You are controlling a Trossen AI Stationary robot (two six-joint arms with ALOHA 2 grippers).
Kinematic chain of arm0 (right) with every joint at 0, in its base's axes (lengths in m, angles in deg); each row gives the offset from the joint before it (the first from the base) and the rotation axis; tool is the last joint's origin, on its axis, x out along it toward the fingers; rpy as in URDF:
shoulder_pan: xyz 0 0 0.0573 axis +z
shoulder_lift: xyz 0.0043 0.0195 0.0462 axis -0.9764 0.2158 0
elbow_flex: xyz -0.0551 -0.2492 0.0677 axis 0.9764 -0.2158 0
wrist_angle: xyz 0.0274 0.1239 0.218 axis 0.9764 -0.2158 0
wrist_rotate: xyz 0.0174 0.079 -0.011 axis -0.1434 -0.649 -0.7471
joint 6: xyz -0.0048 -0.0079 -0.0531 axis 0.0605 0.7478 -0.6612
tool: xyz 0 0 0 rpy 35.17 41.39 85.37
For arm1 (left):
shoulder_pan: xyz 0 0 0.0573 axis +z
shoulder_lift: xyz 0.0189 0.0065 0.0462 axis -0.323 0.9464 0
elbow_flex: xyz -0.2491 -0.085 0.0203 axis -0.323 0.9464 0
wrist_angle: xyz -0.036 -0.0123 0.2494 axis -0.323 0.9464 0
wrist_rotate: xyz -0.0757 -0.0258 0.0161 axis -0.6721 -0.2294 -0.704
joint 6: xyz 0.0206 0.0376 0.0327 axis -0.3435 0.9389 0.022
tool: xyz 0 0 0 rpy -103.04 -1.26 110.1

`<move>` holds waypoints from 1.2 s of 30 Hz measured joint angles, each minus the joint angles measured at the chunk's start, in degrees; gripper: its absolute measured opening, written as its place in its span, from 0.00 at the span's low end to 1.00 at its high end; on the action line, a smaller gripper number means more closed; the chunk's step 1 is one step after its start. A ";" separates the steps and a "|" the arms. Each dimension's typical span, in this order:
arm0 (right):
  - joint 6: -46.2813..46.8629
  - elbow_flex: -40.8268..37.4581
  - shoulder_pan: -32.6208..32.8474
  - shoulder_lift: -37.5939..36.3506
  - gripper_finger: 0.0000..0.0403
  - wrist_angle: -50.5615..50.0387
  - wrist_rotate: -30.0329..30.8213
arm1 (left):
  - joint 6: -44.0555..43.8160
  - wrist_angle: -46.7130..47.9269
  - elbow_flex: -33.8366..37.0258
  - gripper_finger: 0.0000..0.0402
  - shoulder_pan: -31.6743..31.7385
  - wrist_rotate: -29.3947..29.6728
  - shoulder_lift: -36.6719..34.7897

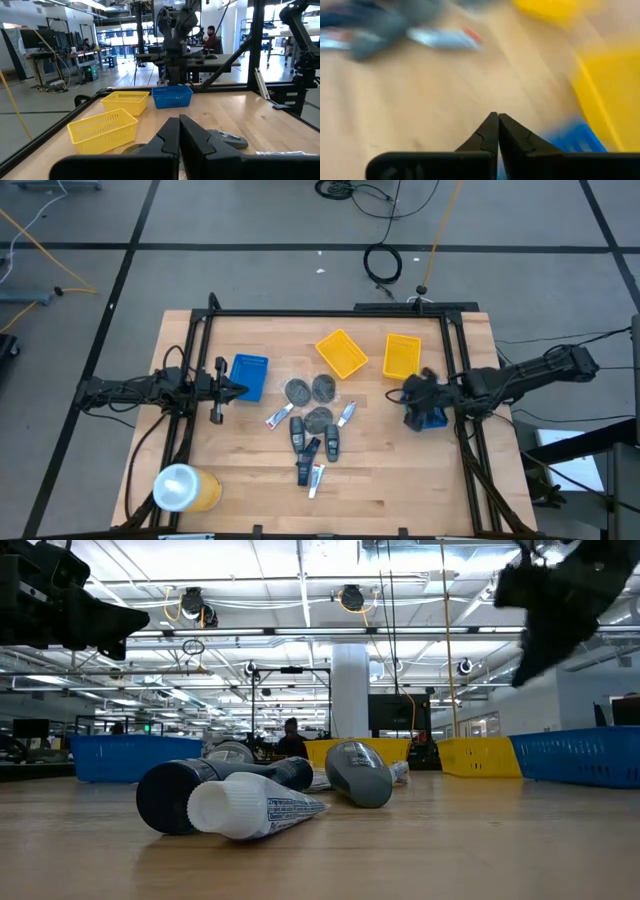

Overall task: Pick & Place Travel size toiletries
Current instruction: Put the right white toothpaste into the right yellow bin

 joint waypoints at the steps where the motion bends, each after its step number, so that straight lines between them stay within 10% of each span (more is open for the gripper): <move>1: -4.02 -1.15 0.06 0.71 0.02 6.09 -2.19 | 0.00 -0.02 0.00 0.02 0.00 0.01 0.02; 9: -20.96 -5.23 -3.34 15.63 0.22 35.41 -11.37 | 0.00 0.00 0.00 0.02 0.01 -0.01 0.02; 20: -50.48 0.58 -10.14 33.21 0.55 39.41 -12.54 | 0.00 0.00 0.00 0.02 0.00 -0.01 0.02; 36: -55.00 7.95 -12.06 45.14 0.28 36.94 -15.65 | 0.00 -0.04 0.00 0.02 -0.01 -0.01 0.00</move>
